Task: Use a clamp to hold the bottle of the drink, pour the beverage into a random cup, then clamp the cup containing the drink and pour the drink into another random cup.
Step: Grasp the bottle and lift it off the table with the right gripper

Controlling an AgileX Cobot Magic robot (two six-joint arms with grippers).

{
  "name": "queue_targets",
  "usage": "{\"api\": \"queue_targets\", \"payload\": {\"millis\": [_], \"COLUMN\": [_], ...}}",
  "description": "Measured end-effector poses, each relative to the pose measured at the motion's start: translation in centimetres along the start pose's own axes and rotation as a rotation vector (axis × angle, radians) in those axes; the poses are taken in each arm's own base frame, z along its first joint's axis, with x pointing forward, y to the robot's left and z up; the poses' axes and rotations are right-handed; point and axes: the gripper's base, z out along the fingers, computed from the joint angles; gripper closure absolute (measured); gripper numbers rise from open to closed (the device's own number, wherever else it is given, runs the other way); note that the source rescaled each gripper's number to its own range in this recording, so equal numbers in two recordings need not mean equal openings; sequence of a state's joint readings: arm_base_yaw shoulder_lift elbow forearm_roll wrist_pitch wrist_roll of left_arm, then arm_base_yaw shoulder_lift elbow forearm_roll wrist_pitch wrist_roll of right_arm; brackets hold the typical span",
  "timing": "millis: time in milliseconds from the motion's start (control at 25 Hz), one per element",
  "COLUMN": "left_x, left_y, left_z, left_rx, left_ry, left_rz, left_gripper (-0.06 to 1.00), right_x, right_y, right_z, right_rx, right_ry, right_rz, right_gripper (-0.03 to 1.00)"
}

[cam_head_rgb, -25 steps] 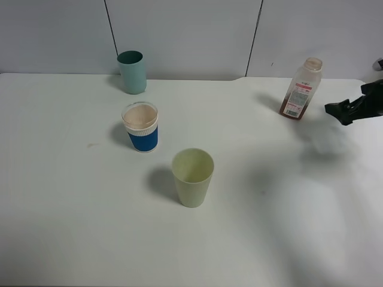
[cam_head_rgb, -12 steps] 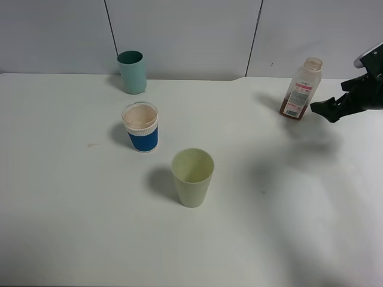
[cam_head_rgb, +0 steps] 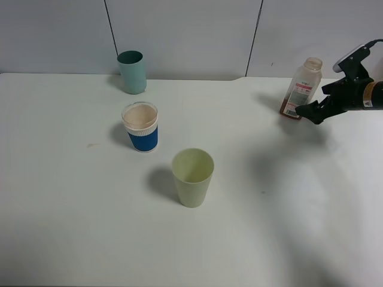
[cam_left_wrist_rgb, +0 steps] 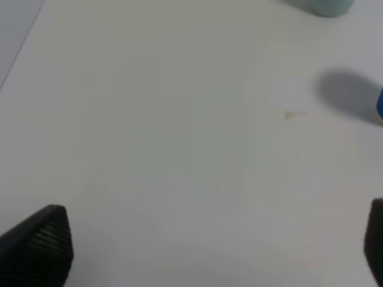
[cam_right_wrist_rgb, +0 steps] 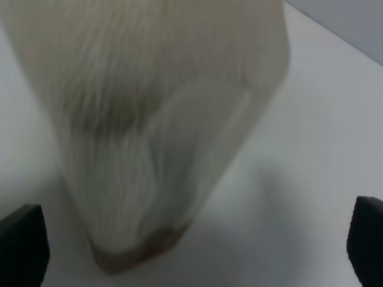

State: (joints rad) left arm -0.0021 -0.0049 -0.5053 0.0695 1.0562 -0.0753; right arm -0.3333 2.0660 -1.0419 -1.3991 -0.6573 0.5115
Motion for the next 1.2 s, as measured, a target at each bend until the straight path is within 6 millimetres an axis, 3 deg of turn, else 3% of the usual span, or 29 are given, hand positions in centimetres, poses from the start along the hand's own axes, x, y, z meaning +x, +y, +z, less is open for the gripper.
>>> {"api": "queue_targets", "payload": {"millis": [240, 480, 520, 560, 640, 680, 760, 1200], "left_x": [0.0, 0.0, 0.0, 0.0, 0.0, 0.0, 0.0, 0.0], "left_y": [0.0, 0.0, 0.0, 0.0, 0.0, 0.0, 0.0, 0.0], "left_z": [0.0, 0.0, 0.0, 0.0, 0.0, 0.0, 0.0, 0.0], "left_rx": [0.0, 0.0, 0.0, 0.0, 0.0, 0.0, 0.0, 0.0], "left_ry": [0.0, 0.0, 0.0, 0.0, 0.0, 0.0, 0.0, 0.0], "left_rz": [0.0, 0.0, 0.0, 0.0, 0.0, 0.0, 0.0, 0.0], "left_gripper": [-0.05, -0.05, -0.05, -0.05, -0.05, -0.05, -0.05, -0.05], "right_x": [-1.4, -2.1, -2.3, -2.3, -2.3, -2.2, -2.3, -3.0], "right_y": [0.4, 1.4, 1.7, 1.7, 1.7, 1.8, 1.9, 2.3], "right_z": [3.3, 4.8, 5.1, 5.1, 5.1, 5.2, 5.3, 5.9], "right_rx": [-0.05, -0.095, -0.102, -0.102, -0.099, -0.09, -0.087, -0.06], "right_ry": [-0.028, -0.057, -0.066, -0.066, -0.061, -0.048, -0.042, -0.017], "right_rz": [-0.027, -0.037, -0.033, -0.033, -0.033, -0.026, -0.023, -0.011], "right_gripper": [-0.01, 0.18, 0.41, 0.41, 0.6, 0.82, 0.93, 0.93]}}
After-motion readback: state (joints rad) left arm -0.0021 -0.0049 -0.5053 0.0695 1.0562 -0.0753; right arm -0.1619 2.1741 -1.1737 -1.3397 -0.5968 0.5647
